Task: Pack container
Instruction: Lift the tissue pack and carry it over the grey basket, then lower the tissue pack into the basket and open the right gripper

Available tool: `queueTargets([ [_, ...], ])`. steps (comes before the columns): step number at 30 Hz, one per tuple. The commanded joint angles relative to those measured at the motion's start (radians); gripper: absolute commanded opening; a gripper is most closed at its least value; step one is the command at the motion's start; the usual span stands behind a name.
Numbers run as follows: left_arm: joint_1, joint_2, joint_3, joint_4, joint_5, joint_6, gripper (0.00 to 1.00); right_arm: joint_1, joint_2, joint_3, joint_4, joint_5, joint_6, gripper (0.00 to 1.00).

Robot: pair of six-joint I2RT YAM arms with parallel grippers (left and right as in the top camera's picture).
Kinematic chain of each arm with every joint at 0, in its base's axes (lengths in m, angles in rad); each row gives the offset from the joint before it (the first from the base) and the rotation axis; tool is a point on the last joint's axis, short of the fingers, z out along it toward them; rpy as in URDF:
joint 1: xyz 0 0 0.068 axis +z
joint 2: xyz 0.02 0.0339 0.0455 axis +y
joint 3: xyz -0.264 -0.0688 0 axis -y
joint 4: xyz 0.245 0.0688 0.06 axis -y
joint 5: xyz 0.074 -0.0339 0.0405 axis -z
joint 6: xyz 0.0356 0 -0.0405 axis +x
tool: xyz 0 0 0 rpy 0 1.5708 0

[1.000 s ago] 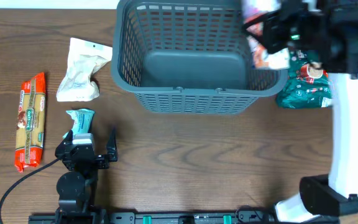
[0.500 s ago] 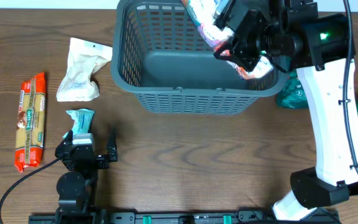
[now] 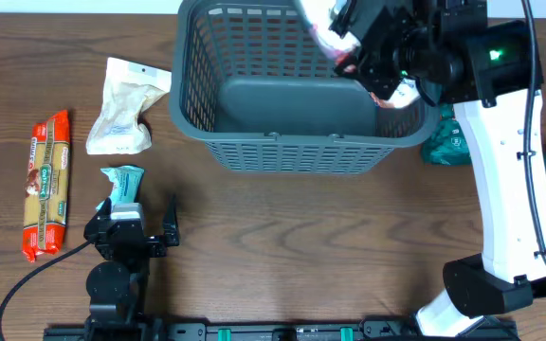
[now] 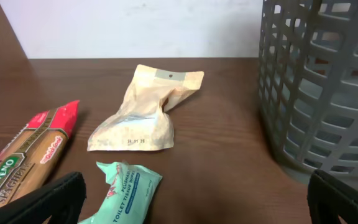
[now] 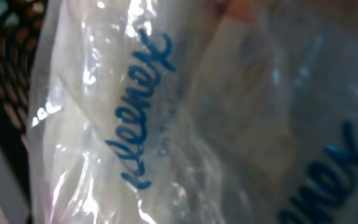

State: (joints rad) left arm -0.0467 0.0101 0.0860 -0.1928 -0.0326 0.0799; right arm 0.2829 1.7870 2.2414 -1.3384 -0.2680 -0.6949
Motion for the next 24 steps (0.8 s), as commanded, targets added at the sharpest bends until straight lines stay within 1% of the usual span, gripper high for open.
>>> queueTargets([
  [1, 0.005, -0.006, -0.027, -0.005, -0.001, 0.013, 0.99, 0.008, -0.003, 0.014, -0.02, -0.013, -0.155, 0.01],
  [4, 0.005, -0.006, -0.027, -0.006, -0.001, 0.013, 0.99, 0.004, 0.008, -0.025, -0.027, -0.013, -0.197, 0.01],
  [10, 0.005, -0.006, -0.027, -0.005, -0.001, 0.013, 0.99, -0.001, 0.067, -0.151, -0.018, -0.037, -0.232, 0.01],
  [18, 0.005, -0.006, -0.027, -0.005, -0.001, 0.013, 0.99, -0.001, 0.177, -0.358, 0.072, -0.081, -0.245, 0.01],
  [24, 0.005, -0.006, -0.027, -0.005, -0.001, 0.013, 0.99, -0.001, 0.2, -0.405, 0.097, -0.128, -0.243, 0.01],
])
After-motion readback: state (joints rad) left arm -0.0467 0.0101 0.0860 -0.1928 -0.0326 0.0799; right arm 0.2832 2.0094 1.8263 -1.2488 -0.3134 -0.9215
